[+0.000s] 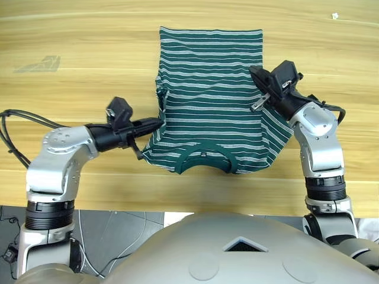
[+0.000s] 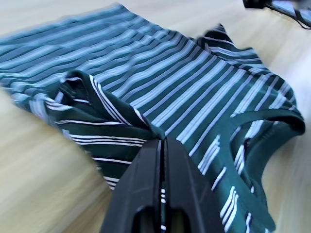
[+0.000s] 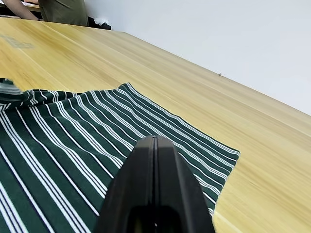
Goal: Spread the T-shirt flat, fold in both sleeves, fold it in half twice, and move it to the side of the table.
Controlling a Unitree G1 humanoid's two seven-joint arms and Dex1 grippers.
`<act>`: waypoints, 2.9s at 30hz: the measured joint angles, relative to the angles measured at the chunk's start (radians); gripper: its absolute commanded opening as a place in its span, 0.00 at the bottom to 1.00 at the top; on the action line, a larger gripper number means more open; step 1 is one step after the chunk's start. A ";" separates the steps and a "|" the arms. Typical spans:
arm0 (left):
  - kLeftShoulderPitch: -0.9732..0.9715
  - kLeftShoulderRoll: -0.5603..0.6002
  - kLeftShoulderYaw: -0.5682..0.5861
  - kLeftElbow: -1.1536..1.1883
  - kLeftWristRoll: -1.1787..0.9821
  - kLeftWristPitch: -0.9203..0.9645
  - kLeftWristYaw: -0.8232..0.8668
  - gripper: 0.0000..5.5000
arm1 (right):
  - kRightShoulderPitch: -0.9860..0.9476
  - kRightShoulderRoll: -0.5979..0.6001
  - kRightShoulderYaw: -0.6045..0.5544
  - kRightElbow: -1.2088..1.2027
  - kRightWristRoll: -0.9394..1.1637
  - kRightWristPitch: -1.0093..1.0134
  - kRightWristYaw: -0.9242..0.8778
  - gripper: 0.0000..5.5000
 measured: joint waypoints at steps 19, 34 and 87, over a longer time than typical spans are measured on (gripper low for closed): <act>-0.019 -0.186 -0.067 -0.054 -0.033 0.019 0.117 0.19 | 0.478 -0.211 -0.271 -0.288 0.103 0.310 0.040 0.44; 0.077 -0.200 0.033 -0.204 -0.100 -0.020 0.182 0.19 | 0.345 -0.230 -0.215 -0.097 0.206 0.394 0.123 0.00; 0.021 -0.088 -0.067 -0.025 0.153 -0.261 0.127 0.19 | 0.234 -0.293 0.064 -0.396 0.203 0.299 0.131 0.53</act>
